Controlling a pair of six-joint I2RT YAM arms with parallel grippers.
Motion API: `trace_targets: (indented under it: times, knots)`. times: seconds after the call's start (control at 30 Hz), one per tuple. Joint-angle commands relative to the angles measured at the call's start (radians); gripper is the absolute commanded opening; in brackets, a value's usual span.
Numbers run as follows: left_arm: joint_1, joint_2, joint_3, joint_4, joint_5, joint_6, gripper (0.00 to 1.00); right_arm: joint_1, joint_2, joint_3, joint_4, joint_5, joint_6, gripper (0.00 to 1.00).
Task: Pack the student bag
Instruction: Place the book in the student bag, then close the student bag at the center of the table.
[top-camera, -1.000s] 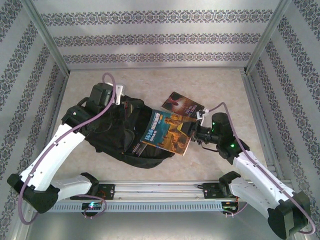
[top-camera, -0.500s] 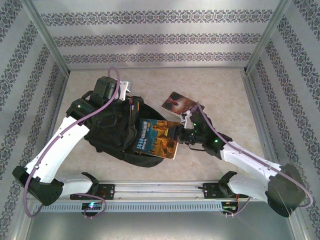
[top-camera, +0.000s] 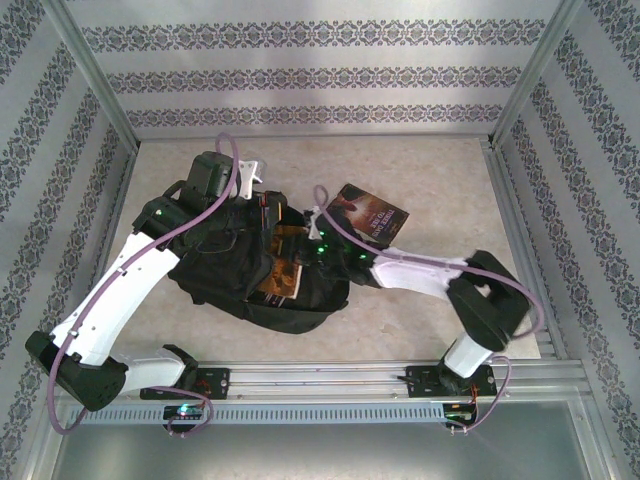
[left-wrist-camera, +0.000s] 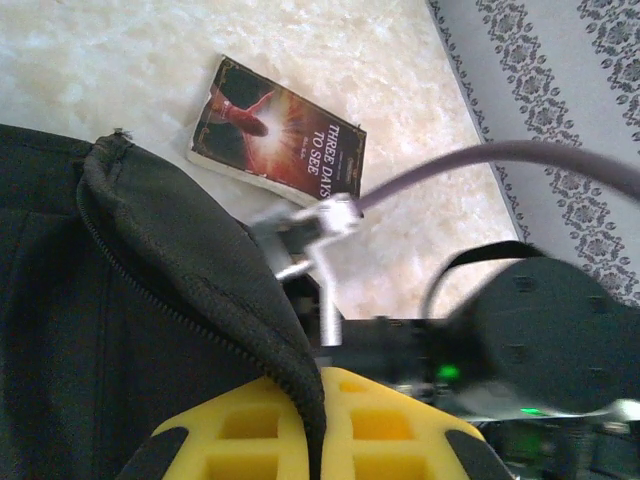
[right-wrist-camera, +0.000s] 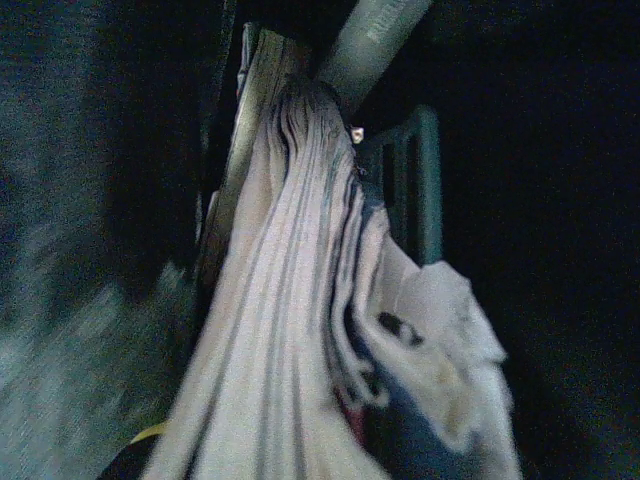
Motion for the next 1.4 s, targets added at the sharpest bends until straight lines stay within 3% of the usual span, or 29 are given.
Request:
trace_targets:
  times: [0.0, 0.13, 0.33, 0.43, 0.6, 0.8, 0.97, 1.1, 1.2, 1.3, 1.37]
  knots:
    - [0.015, -0.02, 0.01, 0.157, 0.024, -0.023, 0.0, 0.014, 0.116, 0.089, 0.049, -0.021, -0.035, 0.24]
    - [0.038, -0.021, -0.032, 0.187, 0.043, -0.036, 0.0, 0.015, 0.129, 0.084, 0.021, -0.041, -0.063, 0.56]
    - [0.072, -0.024, -0.097, 0.215, 0.027, -0.012, 0.0, 0.014, -0.062, 0.012, -0.136, 0.007, -0.224, 0.85]
    - [0.074, -0.02, -0.149, 0.242, 0.013, -0.005, 0.0, 0.011, -0.167, -0.042, -0.167, 0.015, -0.28, 0.91]
    - [0.075, 0.01, -0.226, 0.297, 0.047, -0.03, 0.0, -0.024, -0.301, -0.134, -0.217, 0.018, -0.279, 0.88]
    - [0.072, 0.053, -0.293, 0.361, 0.1, -0.069, 0.0, -0.139, -0.512, -0.276, -0.245, 0.091, -0.259, 0.84]
    - [0.018, 0.111, -0.329, 0.391, 0.128, -0.077, 0.0, -0.279, -0.572, -0.234, -0.461, 0.242, -0.274, 0.83]
    - [-0.077, 0.169, -0.348, 0.388, 0.112, -0.055, 0.01, -0.437, -0.468, -0.167, -0.535, 0.281, -0.248, 0.84]
    - [-0.152, 0.245, -0.353, 0.369, 0.137, -0.031, 0.08, -0.524, -0.304, -0.046, -0.587, 0.276, -0.268, 0.86]
    - [-0.192, 0.296, -0.369, 0.367, 0.188, -0.025, 0.2, -0.578, -0.117, 0.095, -0.617, 0.289, -0.309, 0.88]
    - [-0.21, 0.301, -0.373, 0.357, 0.22, -0.003, 0.39, -0.607, 0.003, 0.191, -0.638, 0.306, -0.342, 0.89]
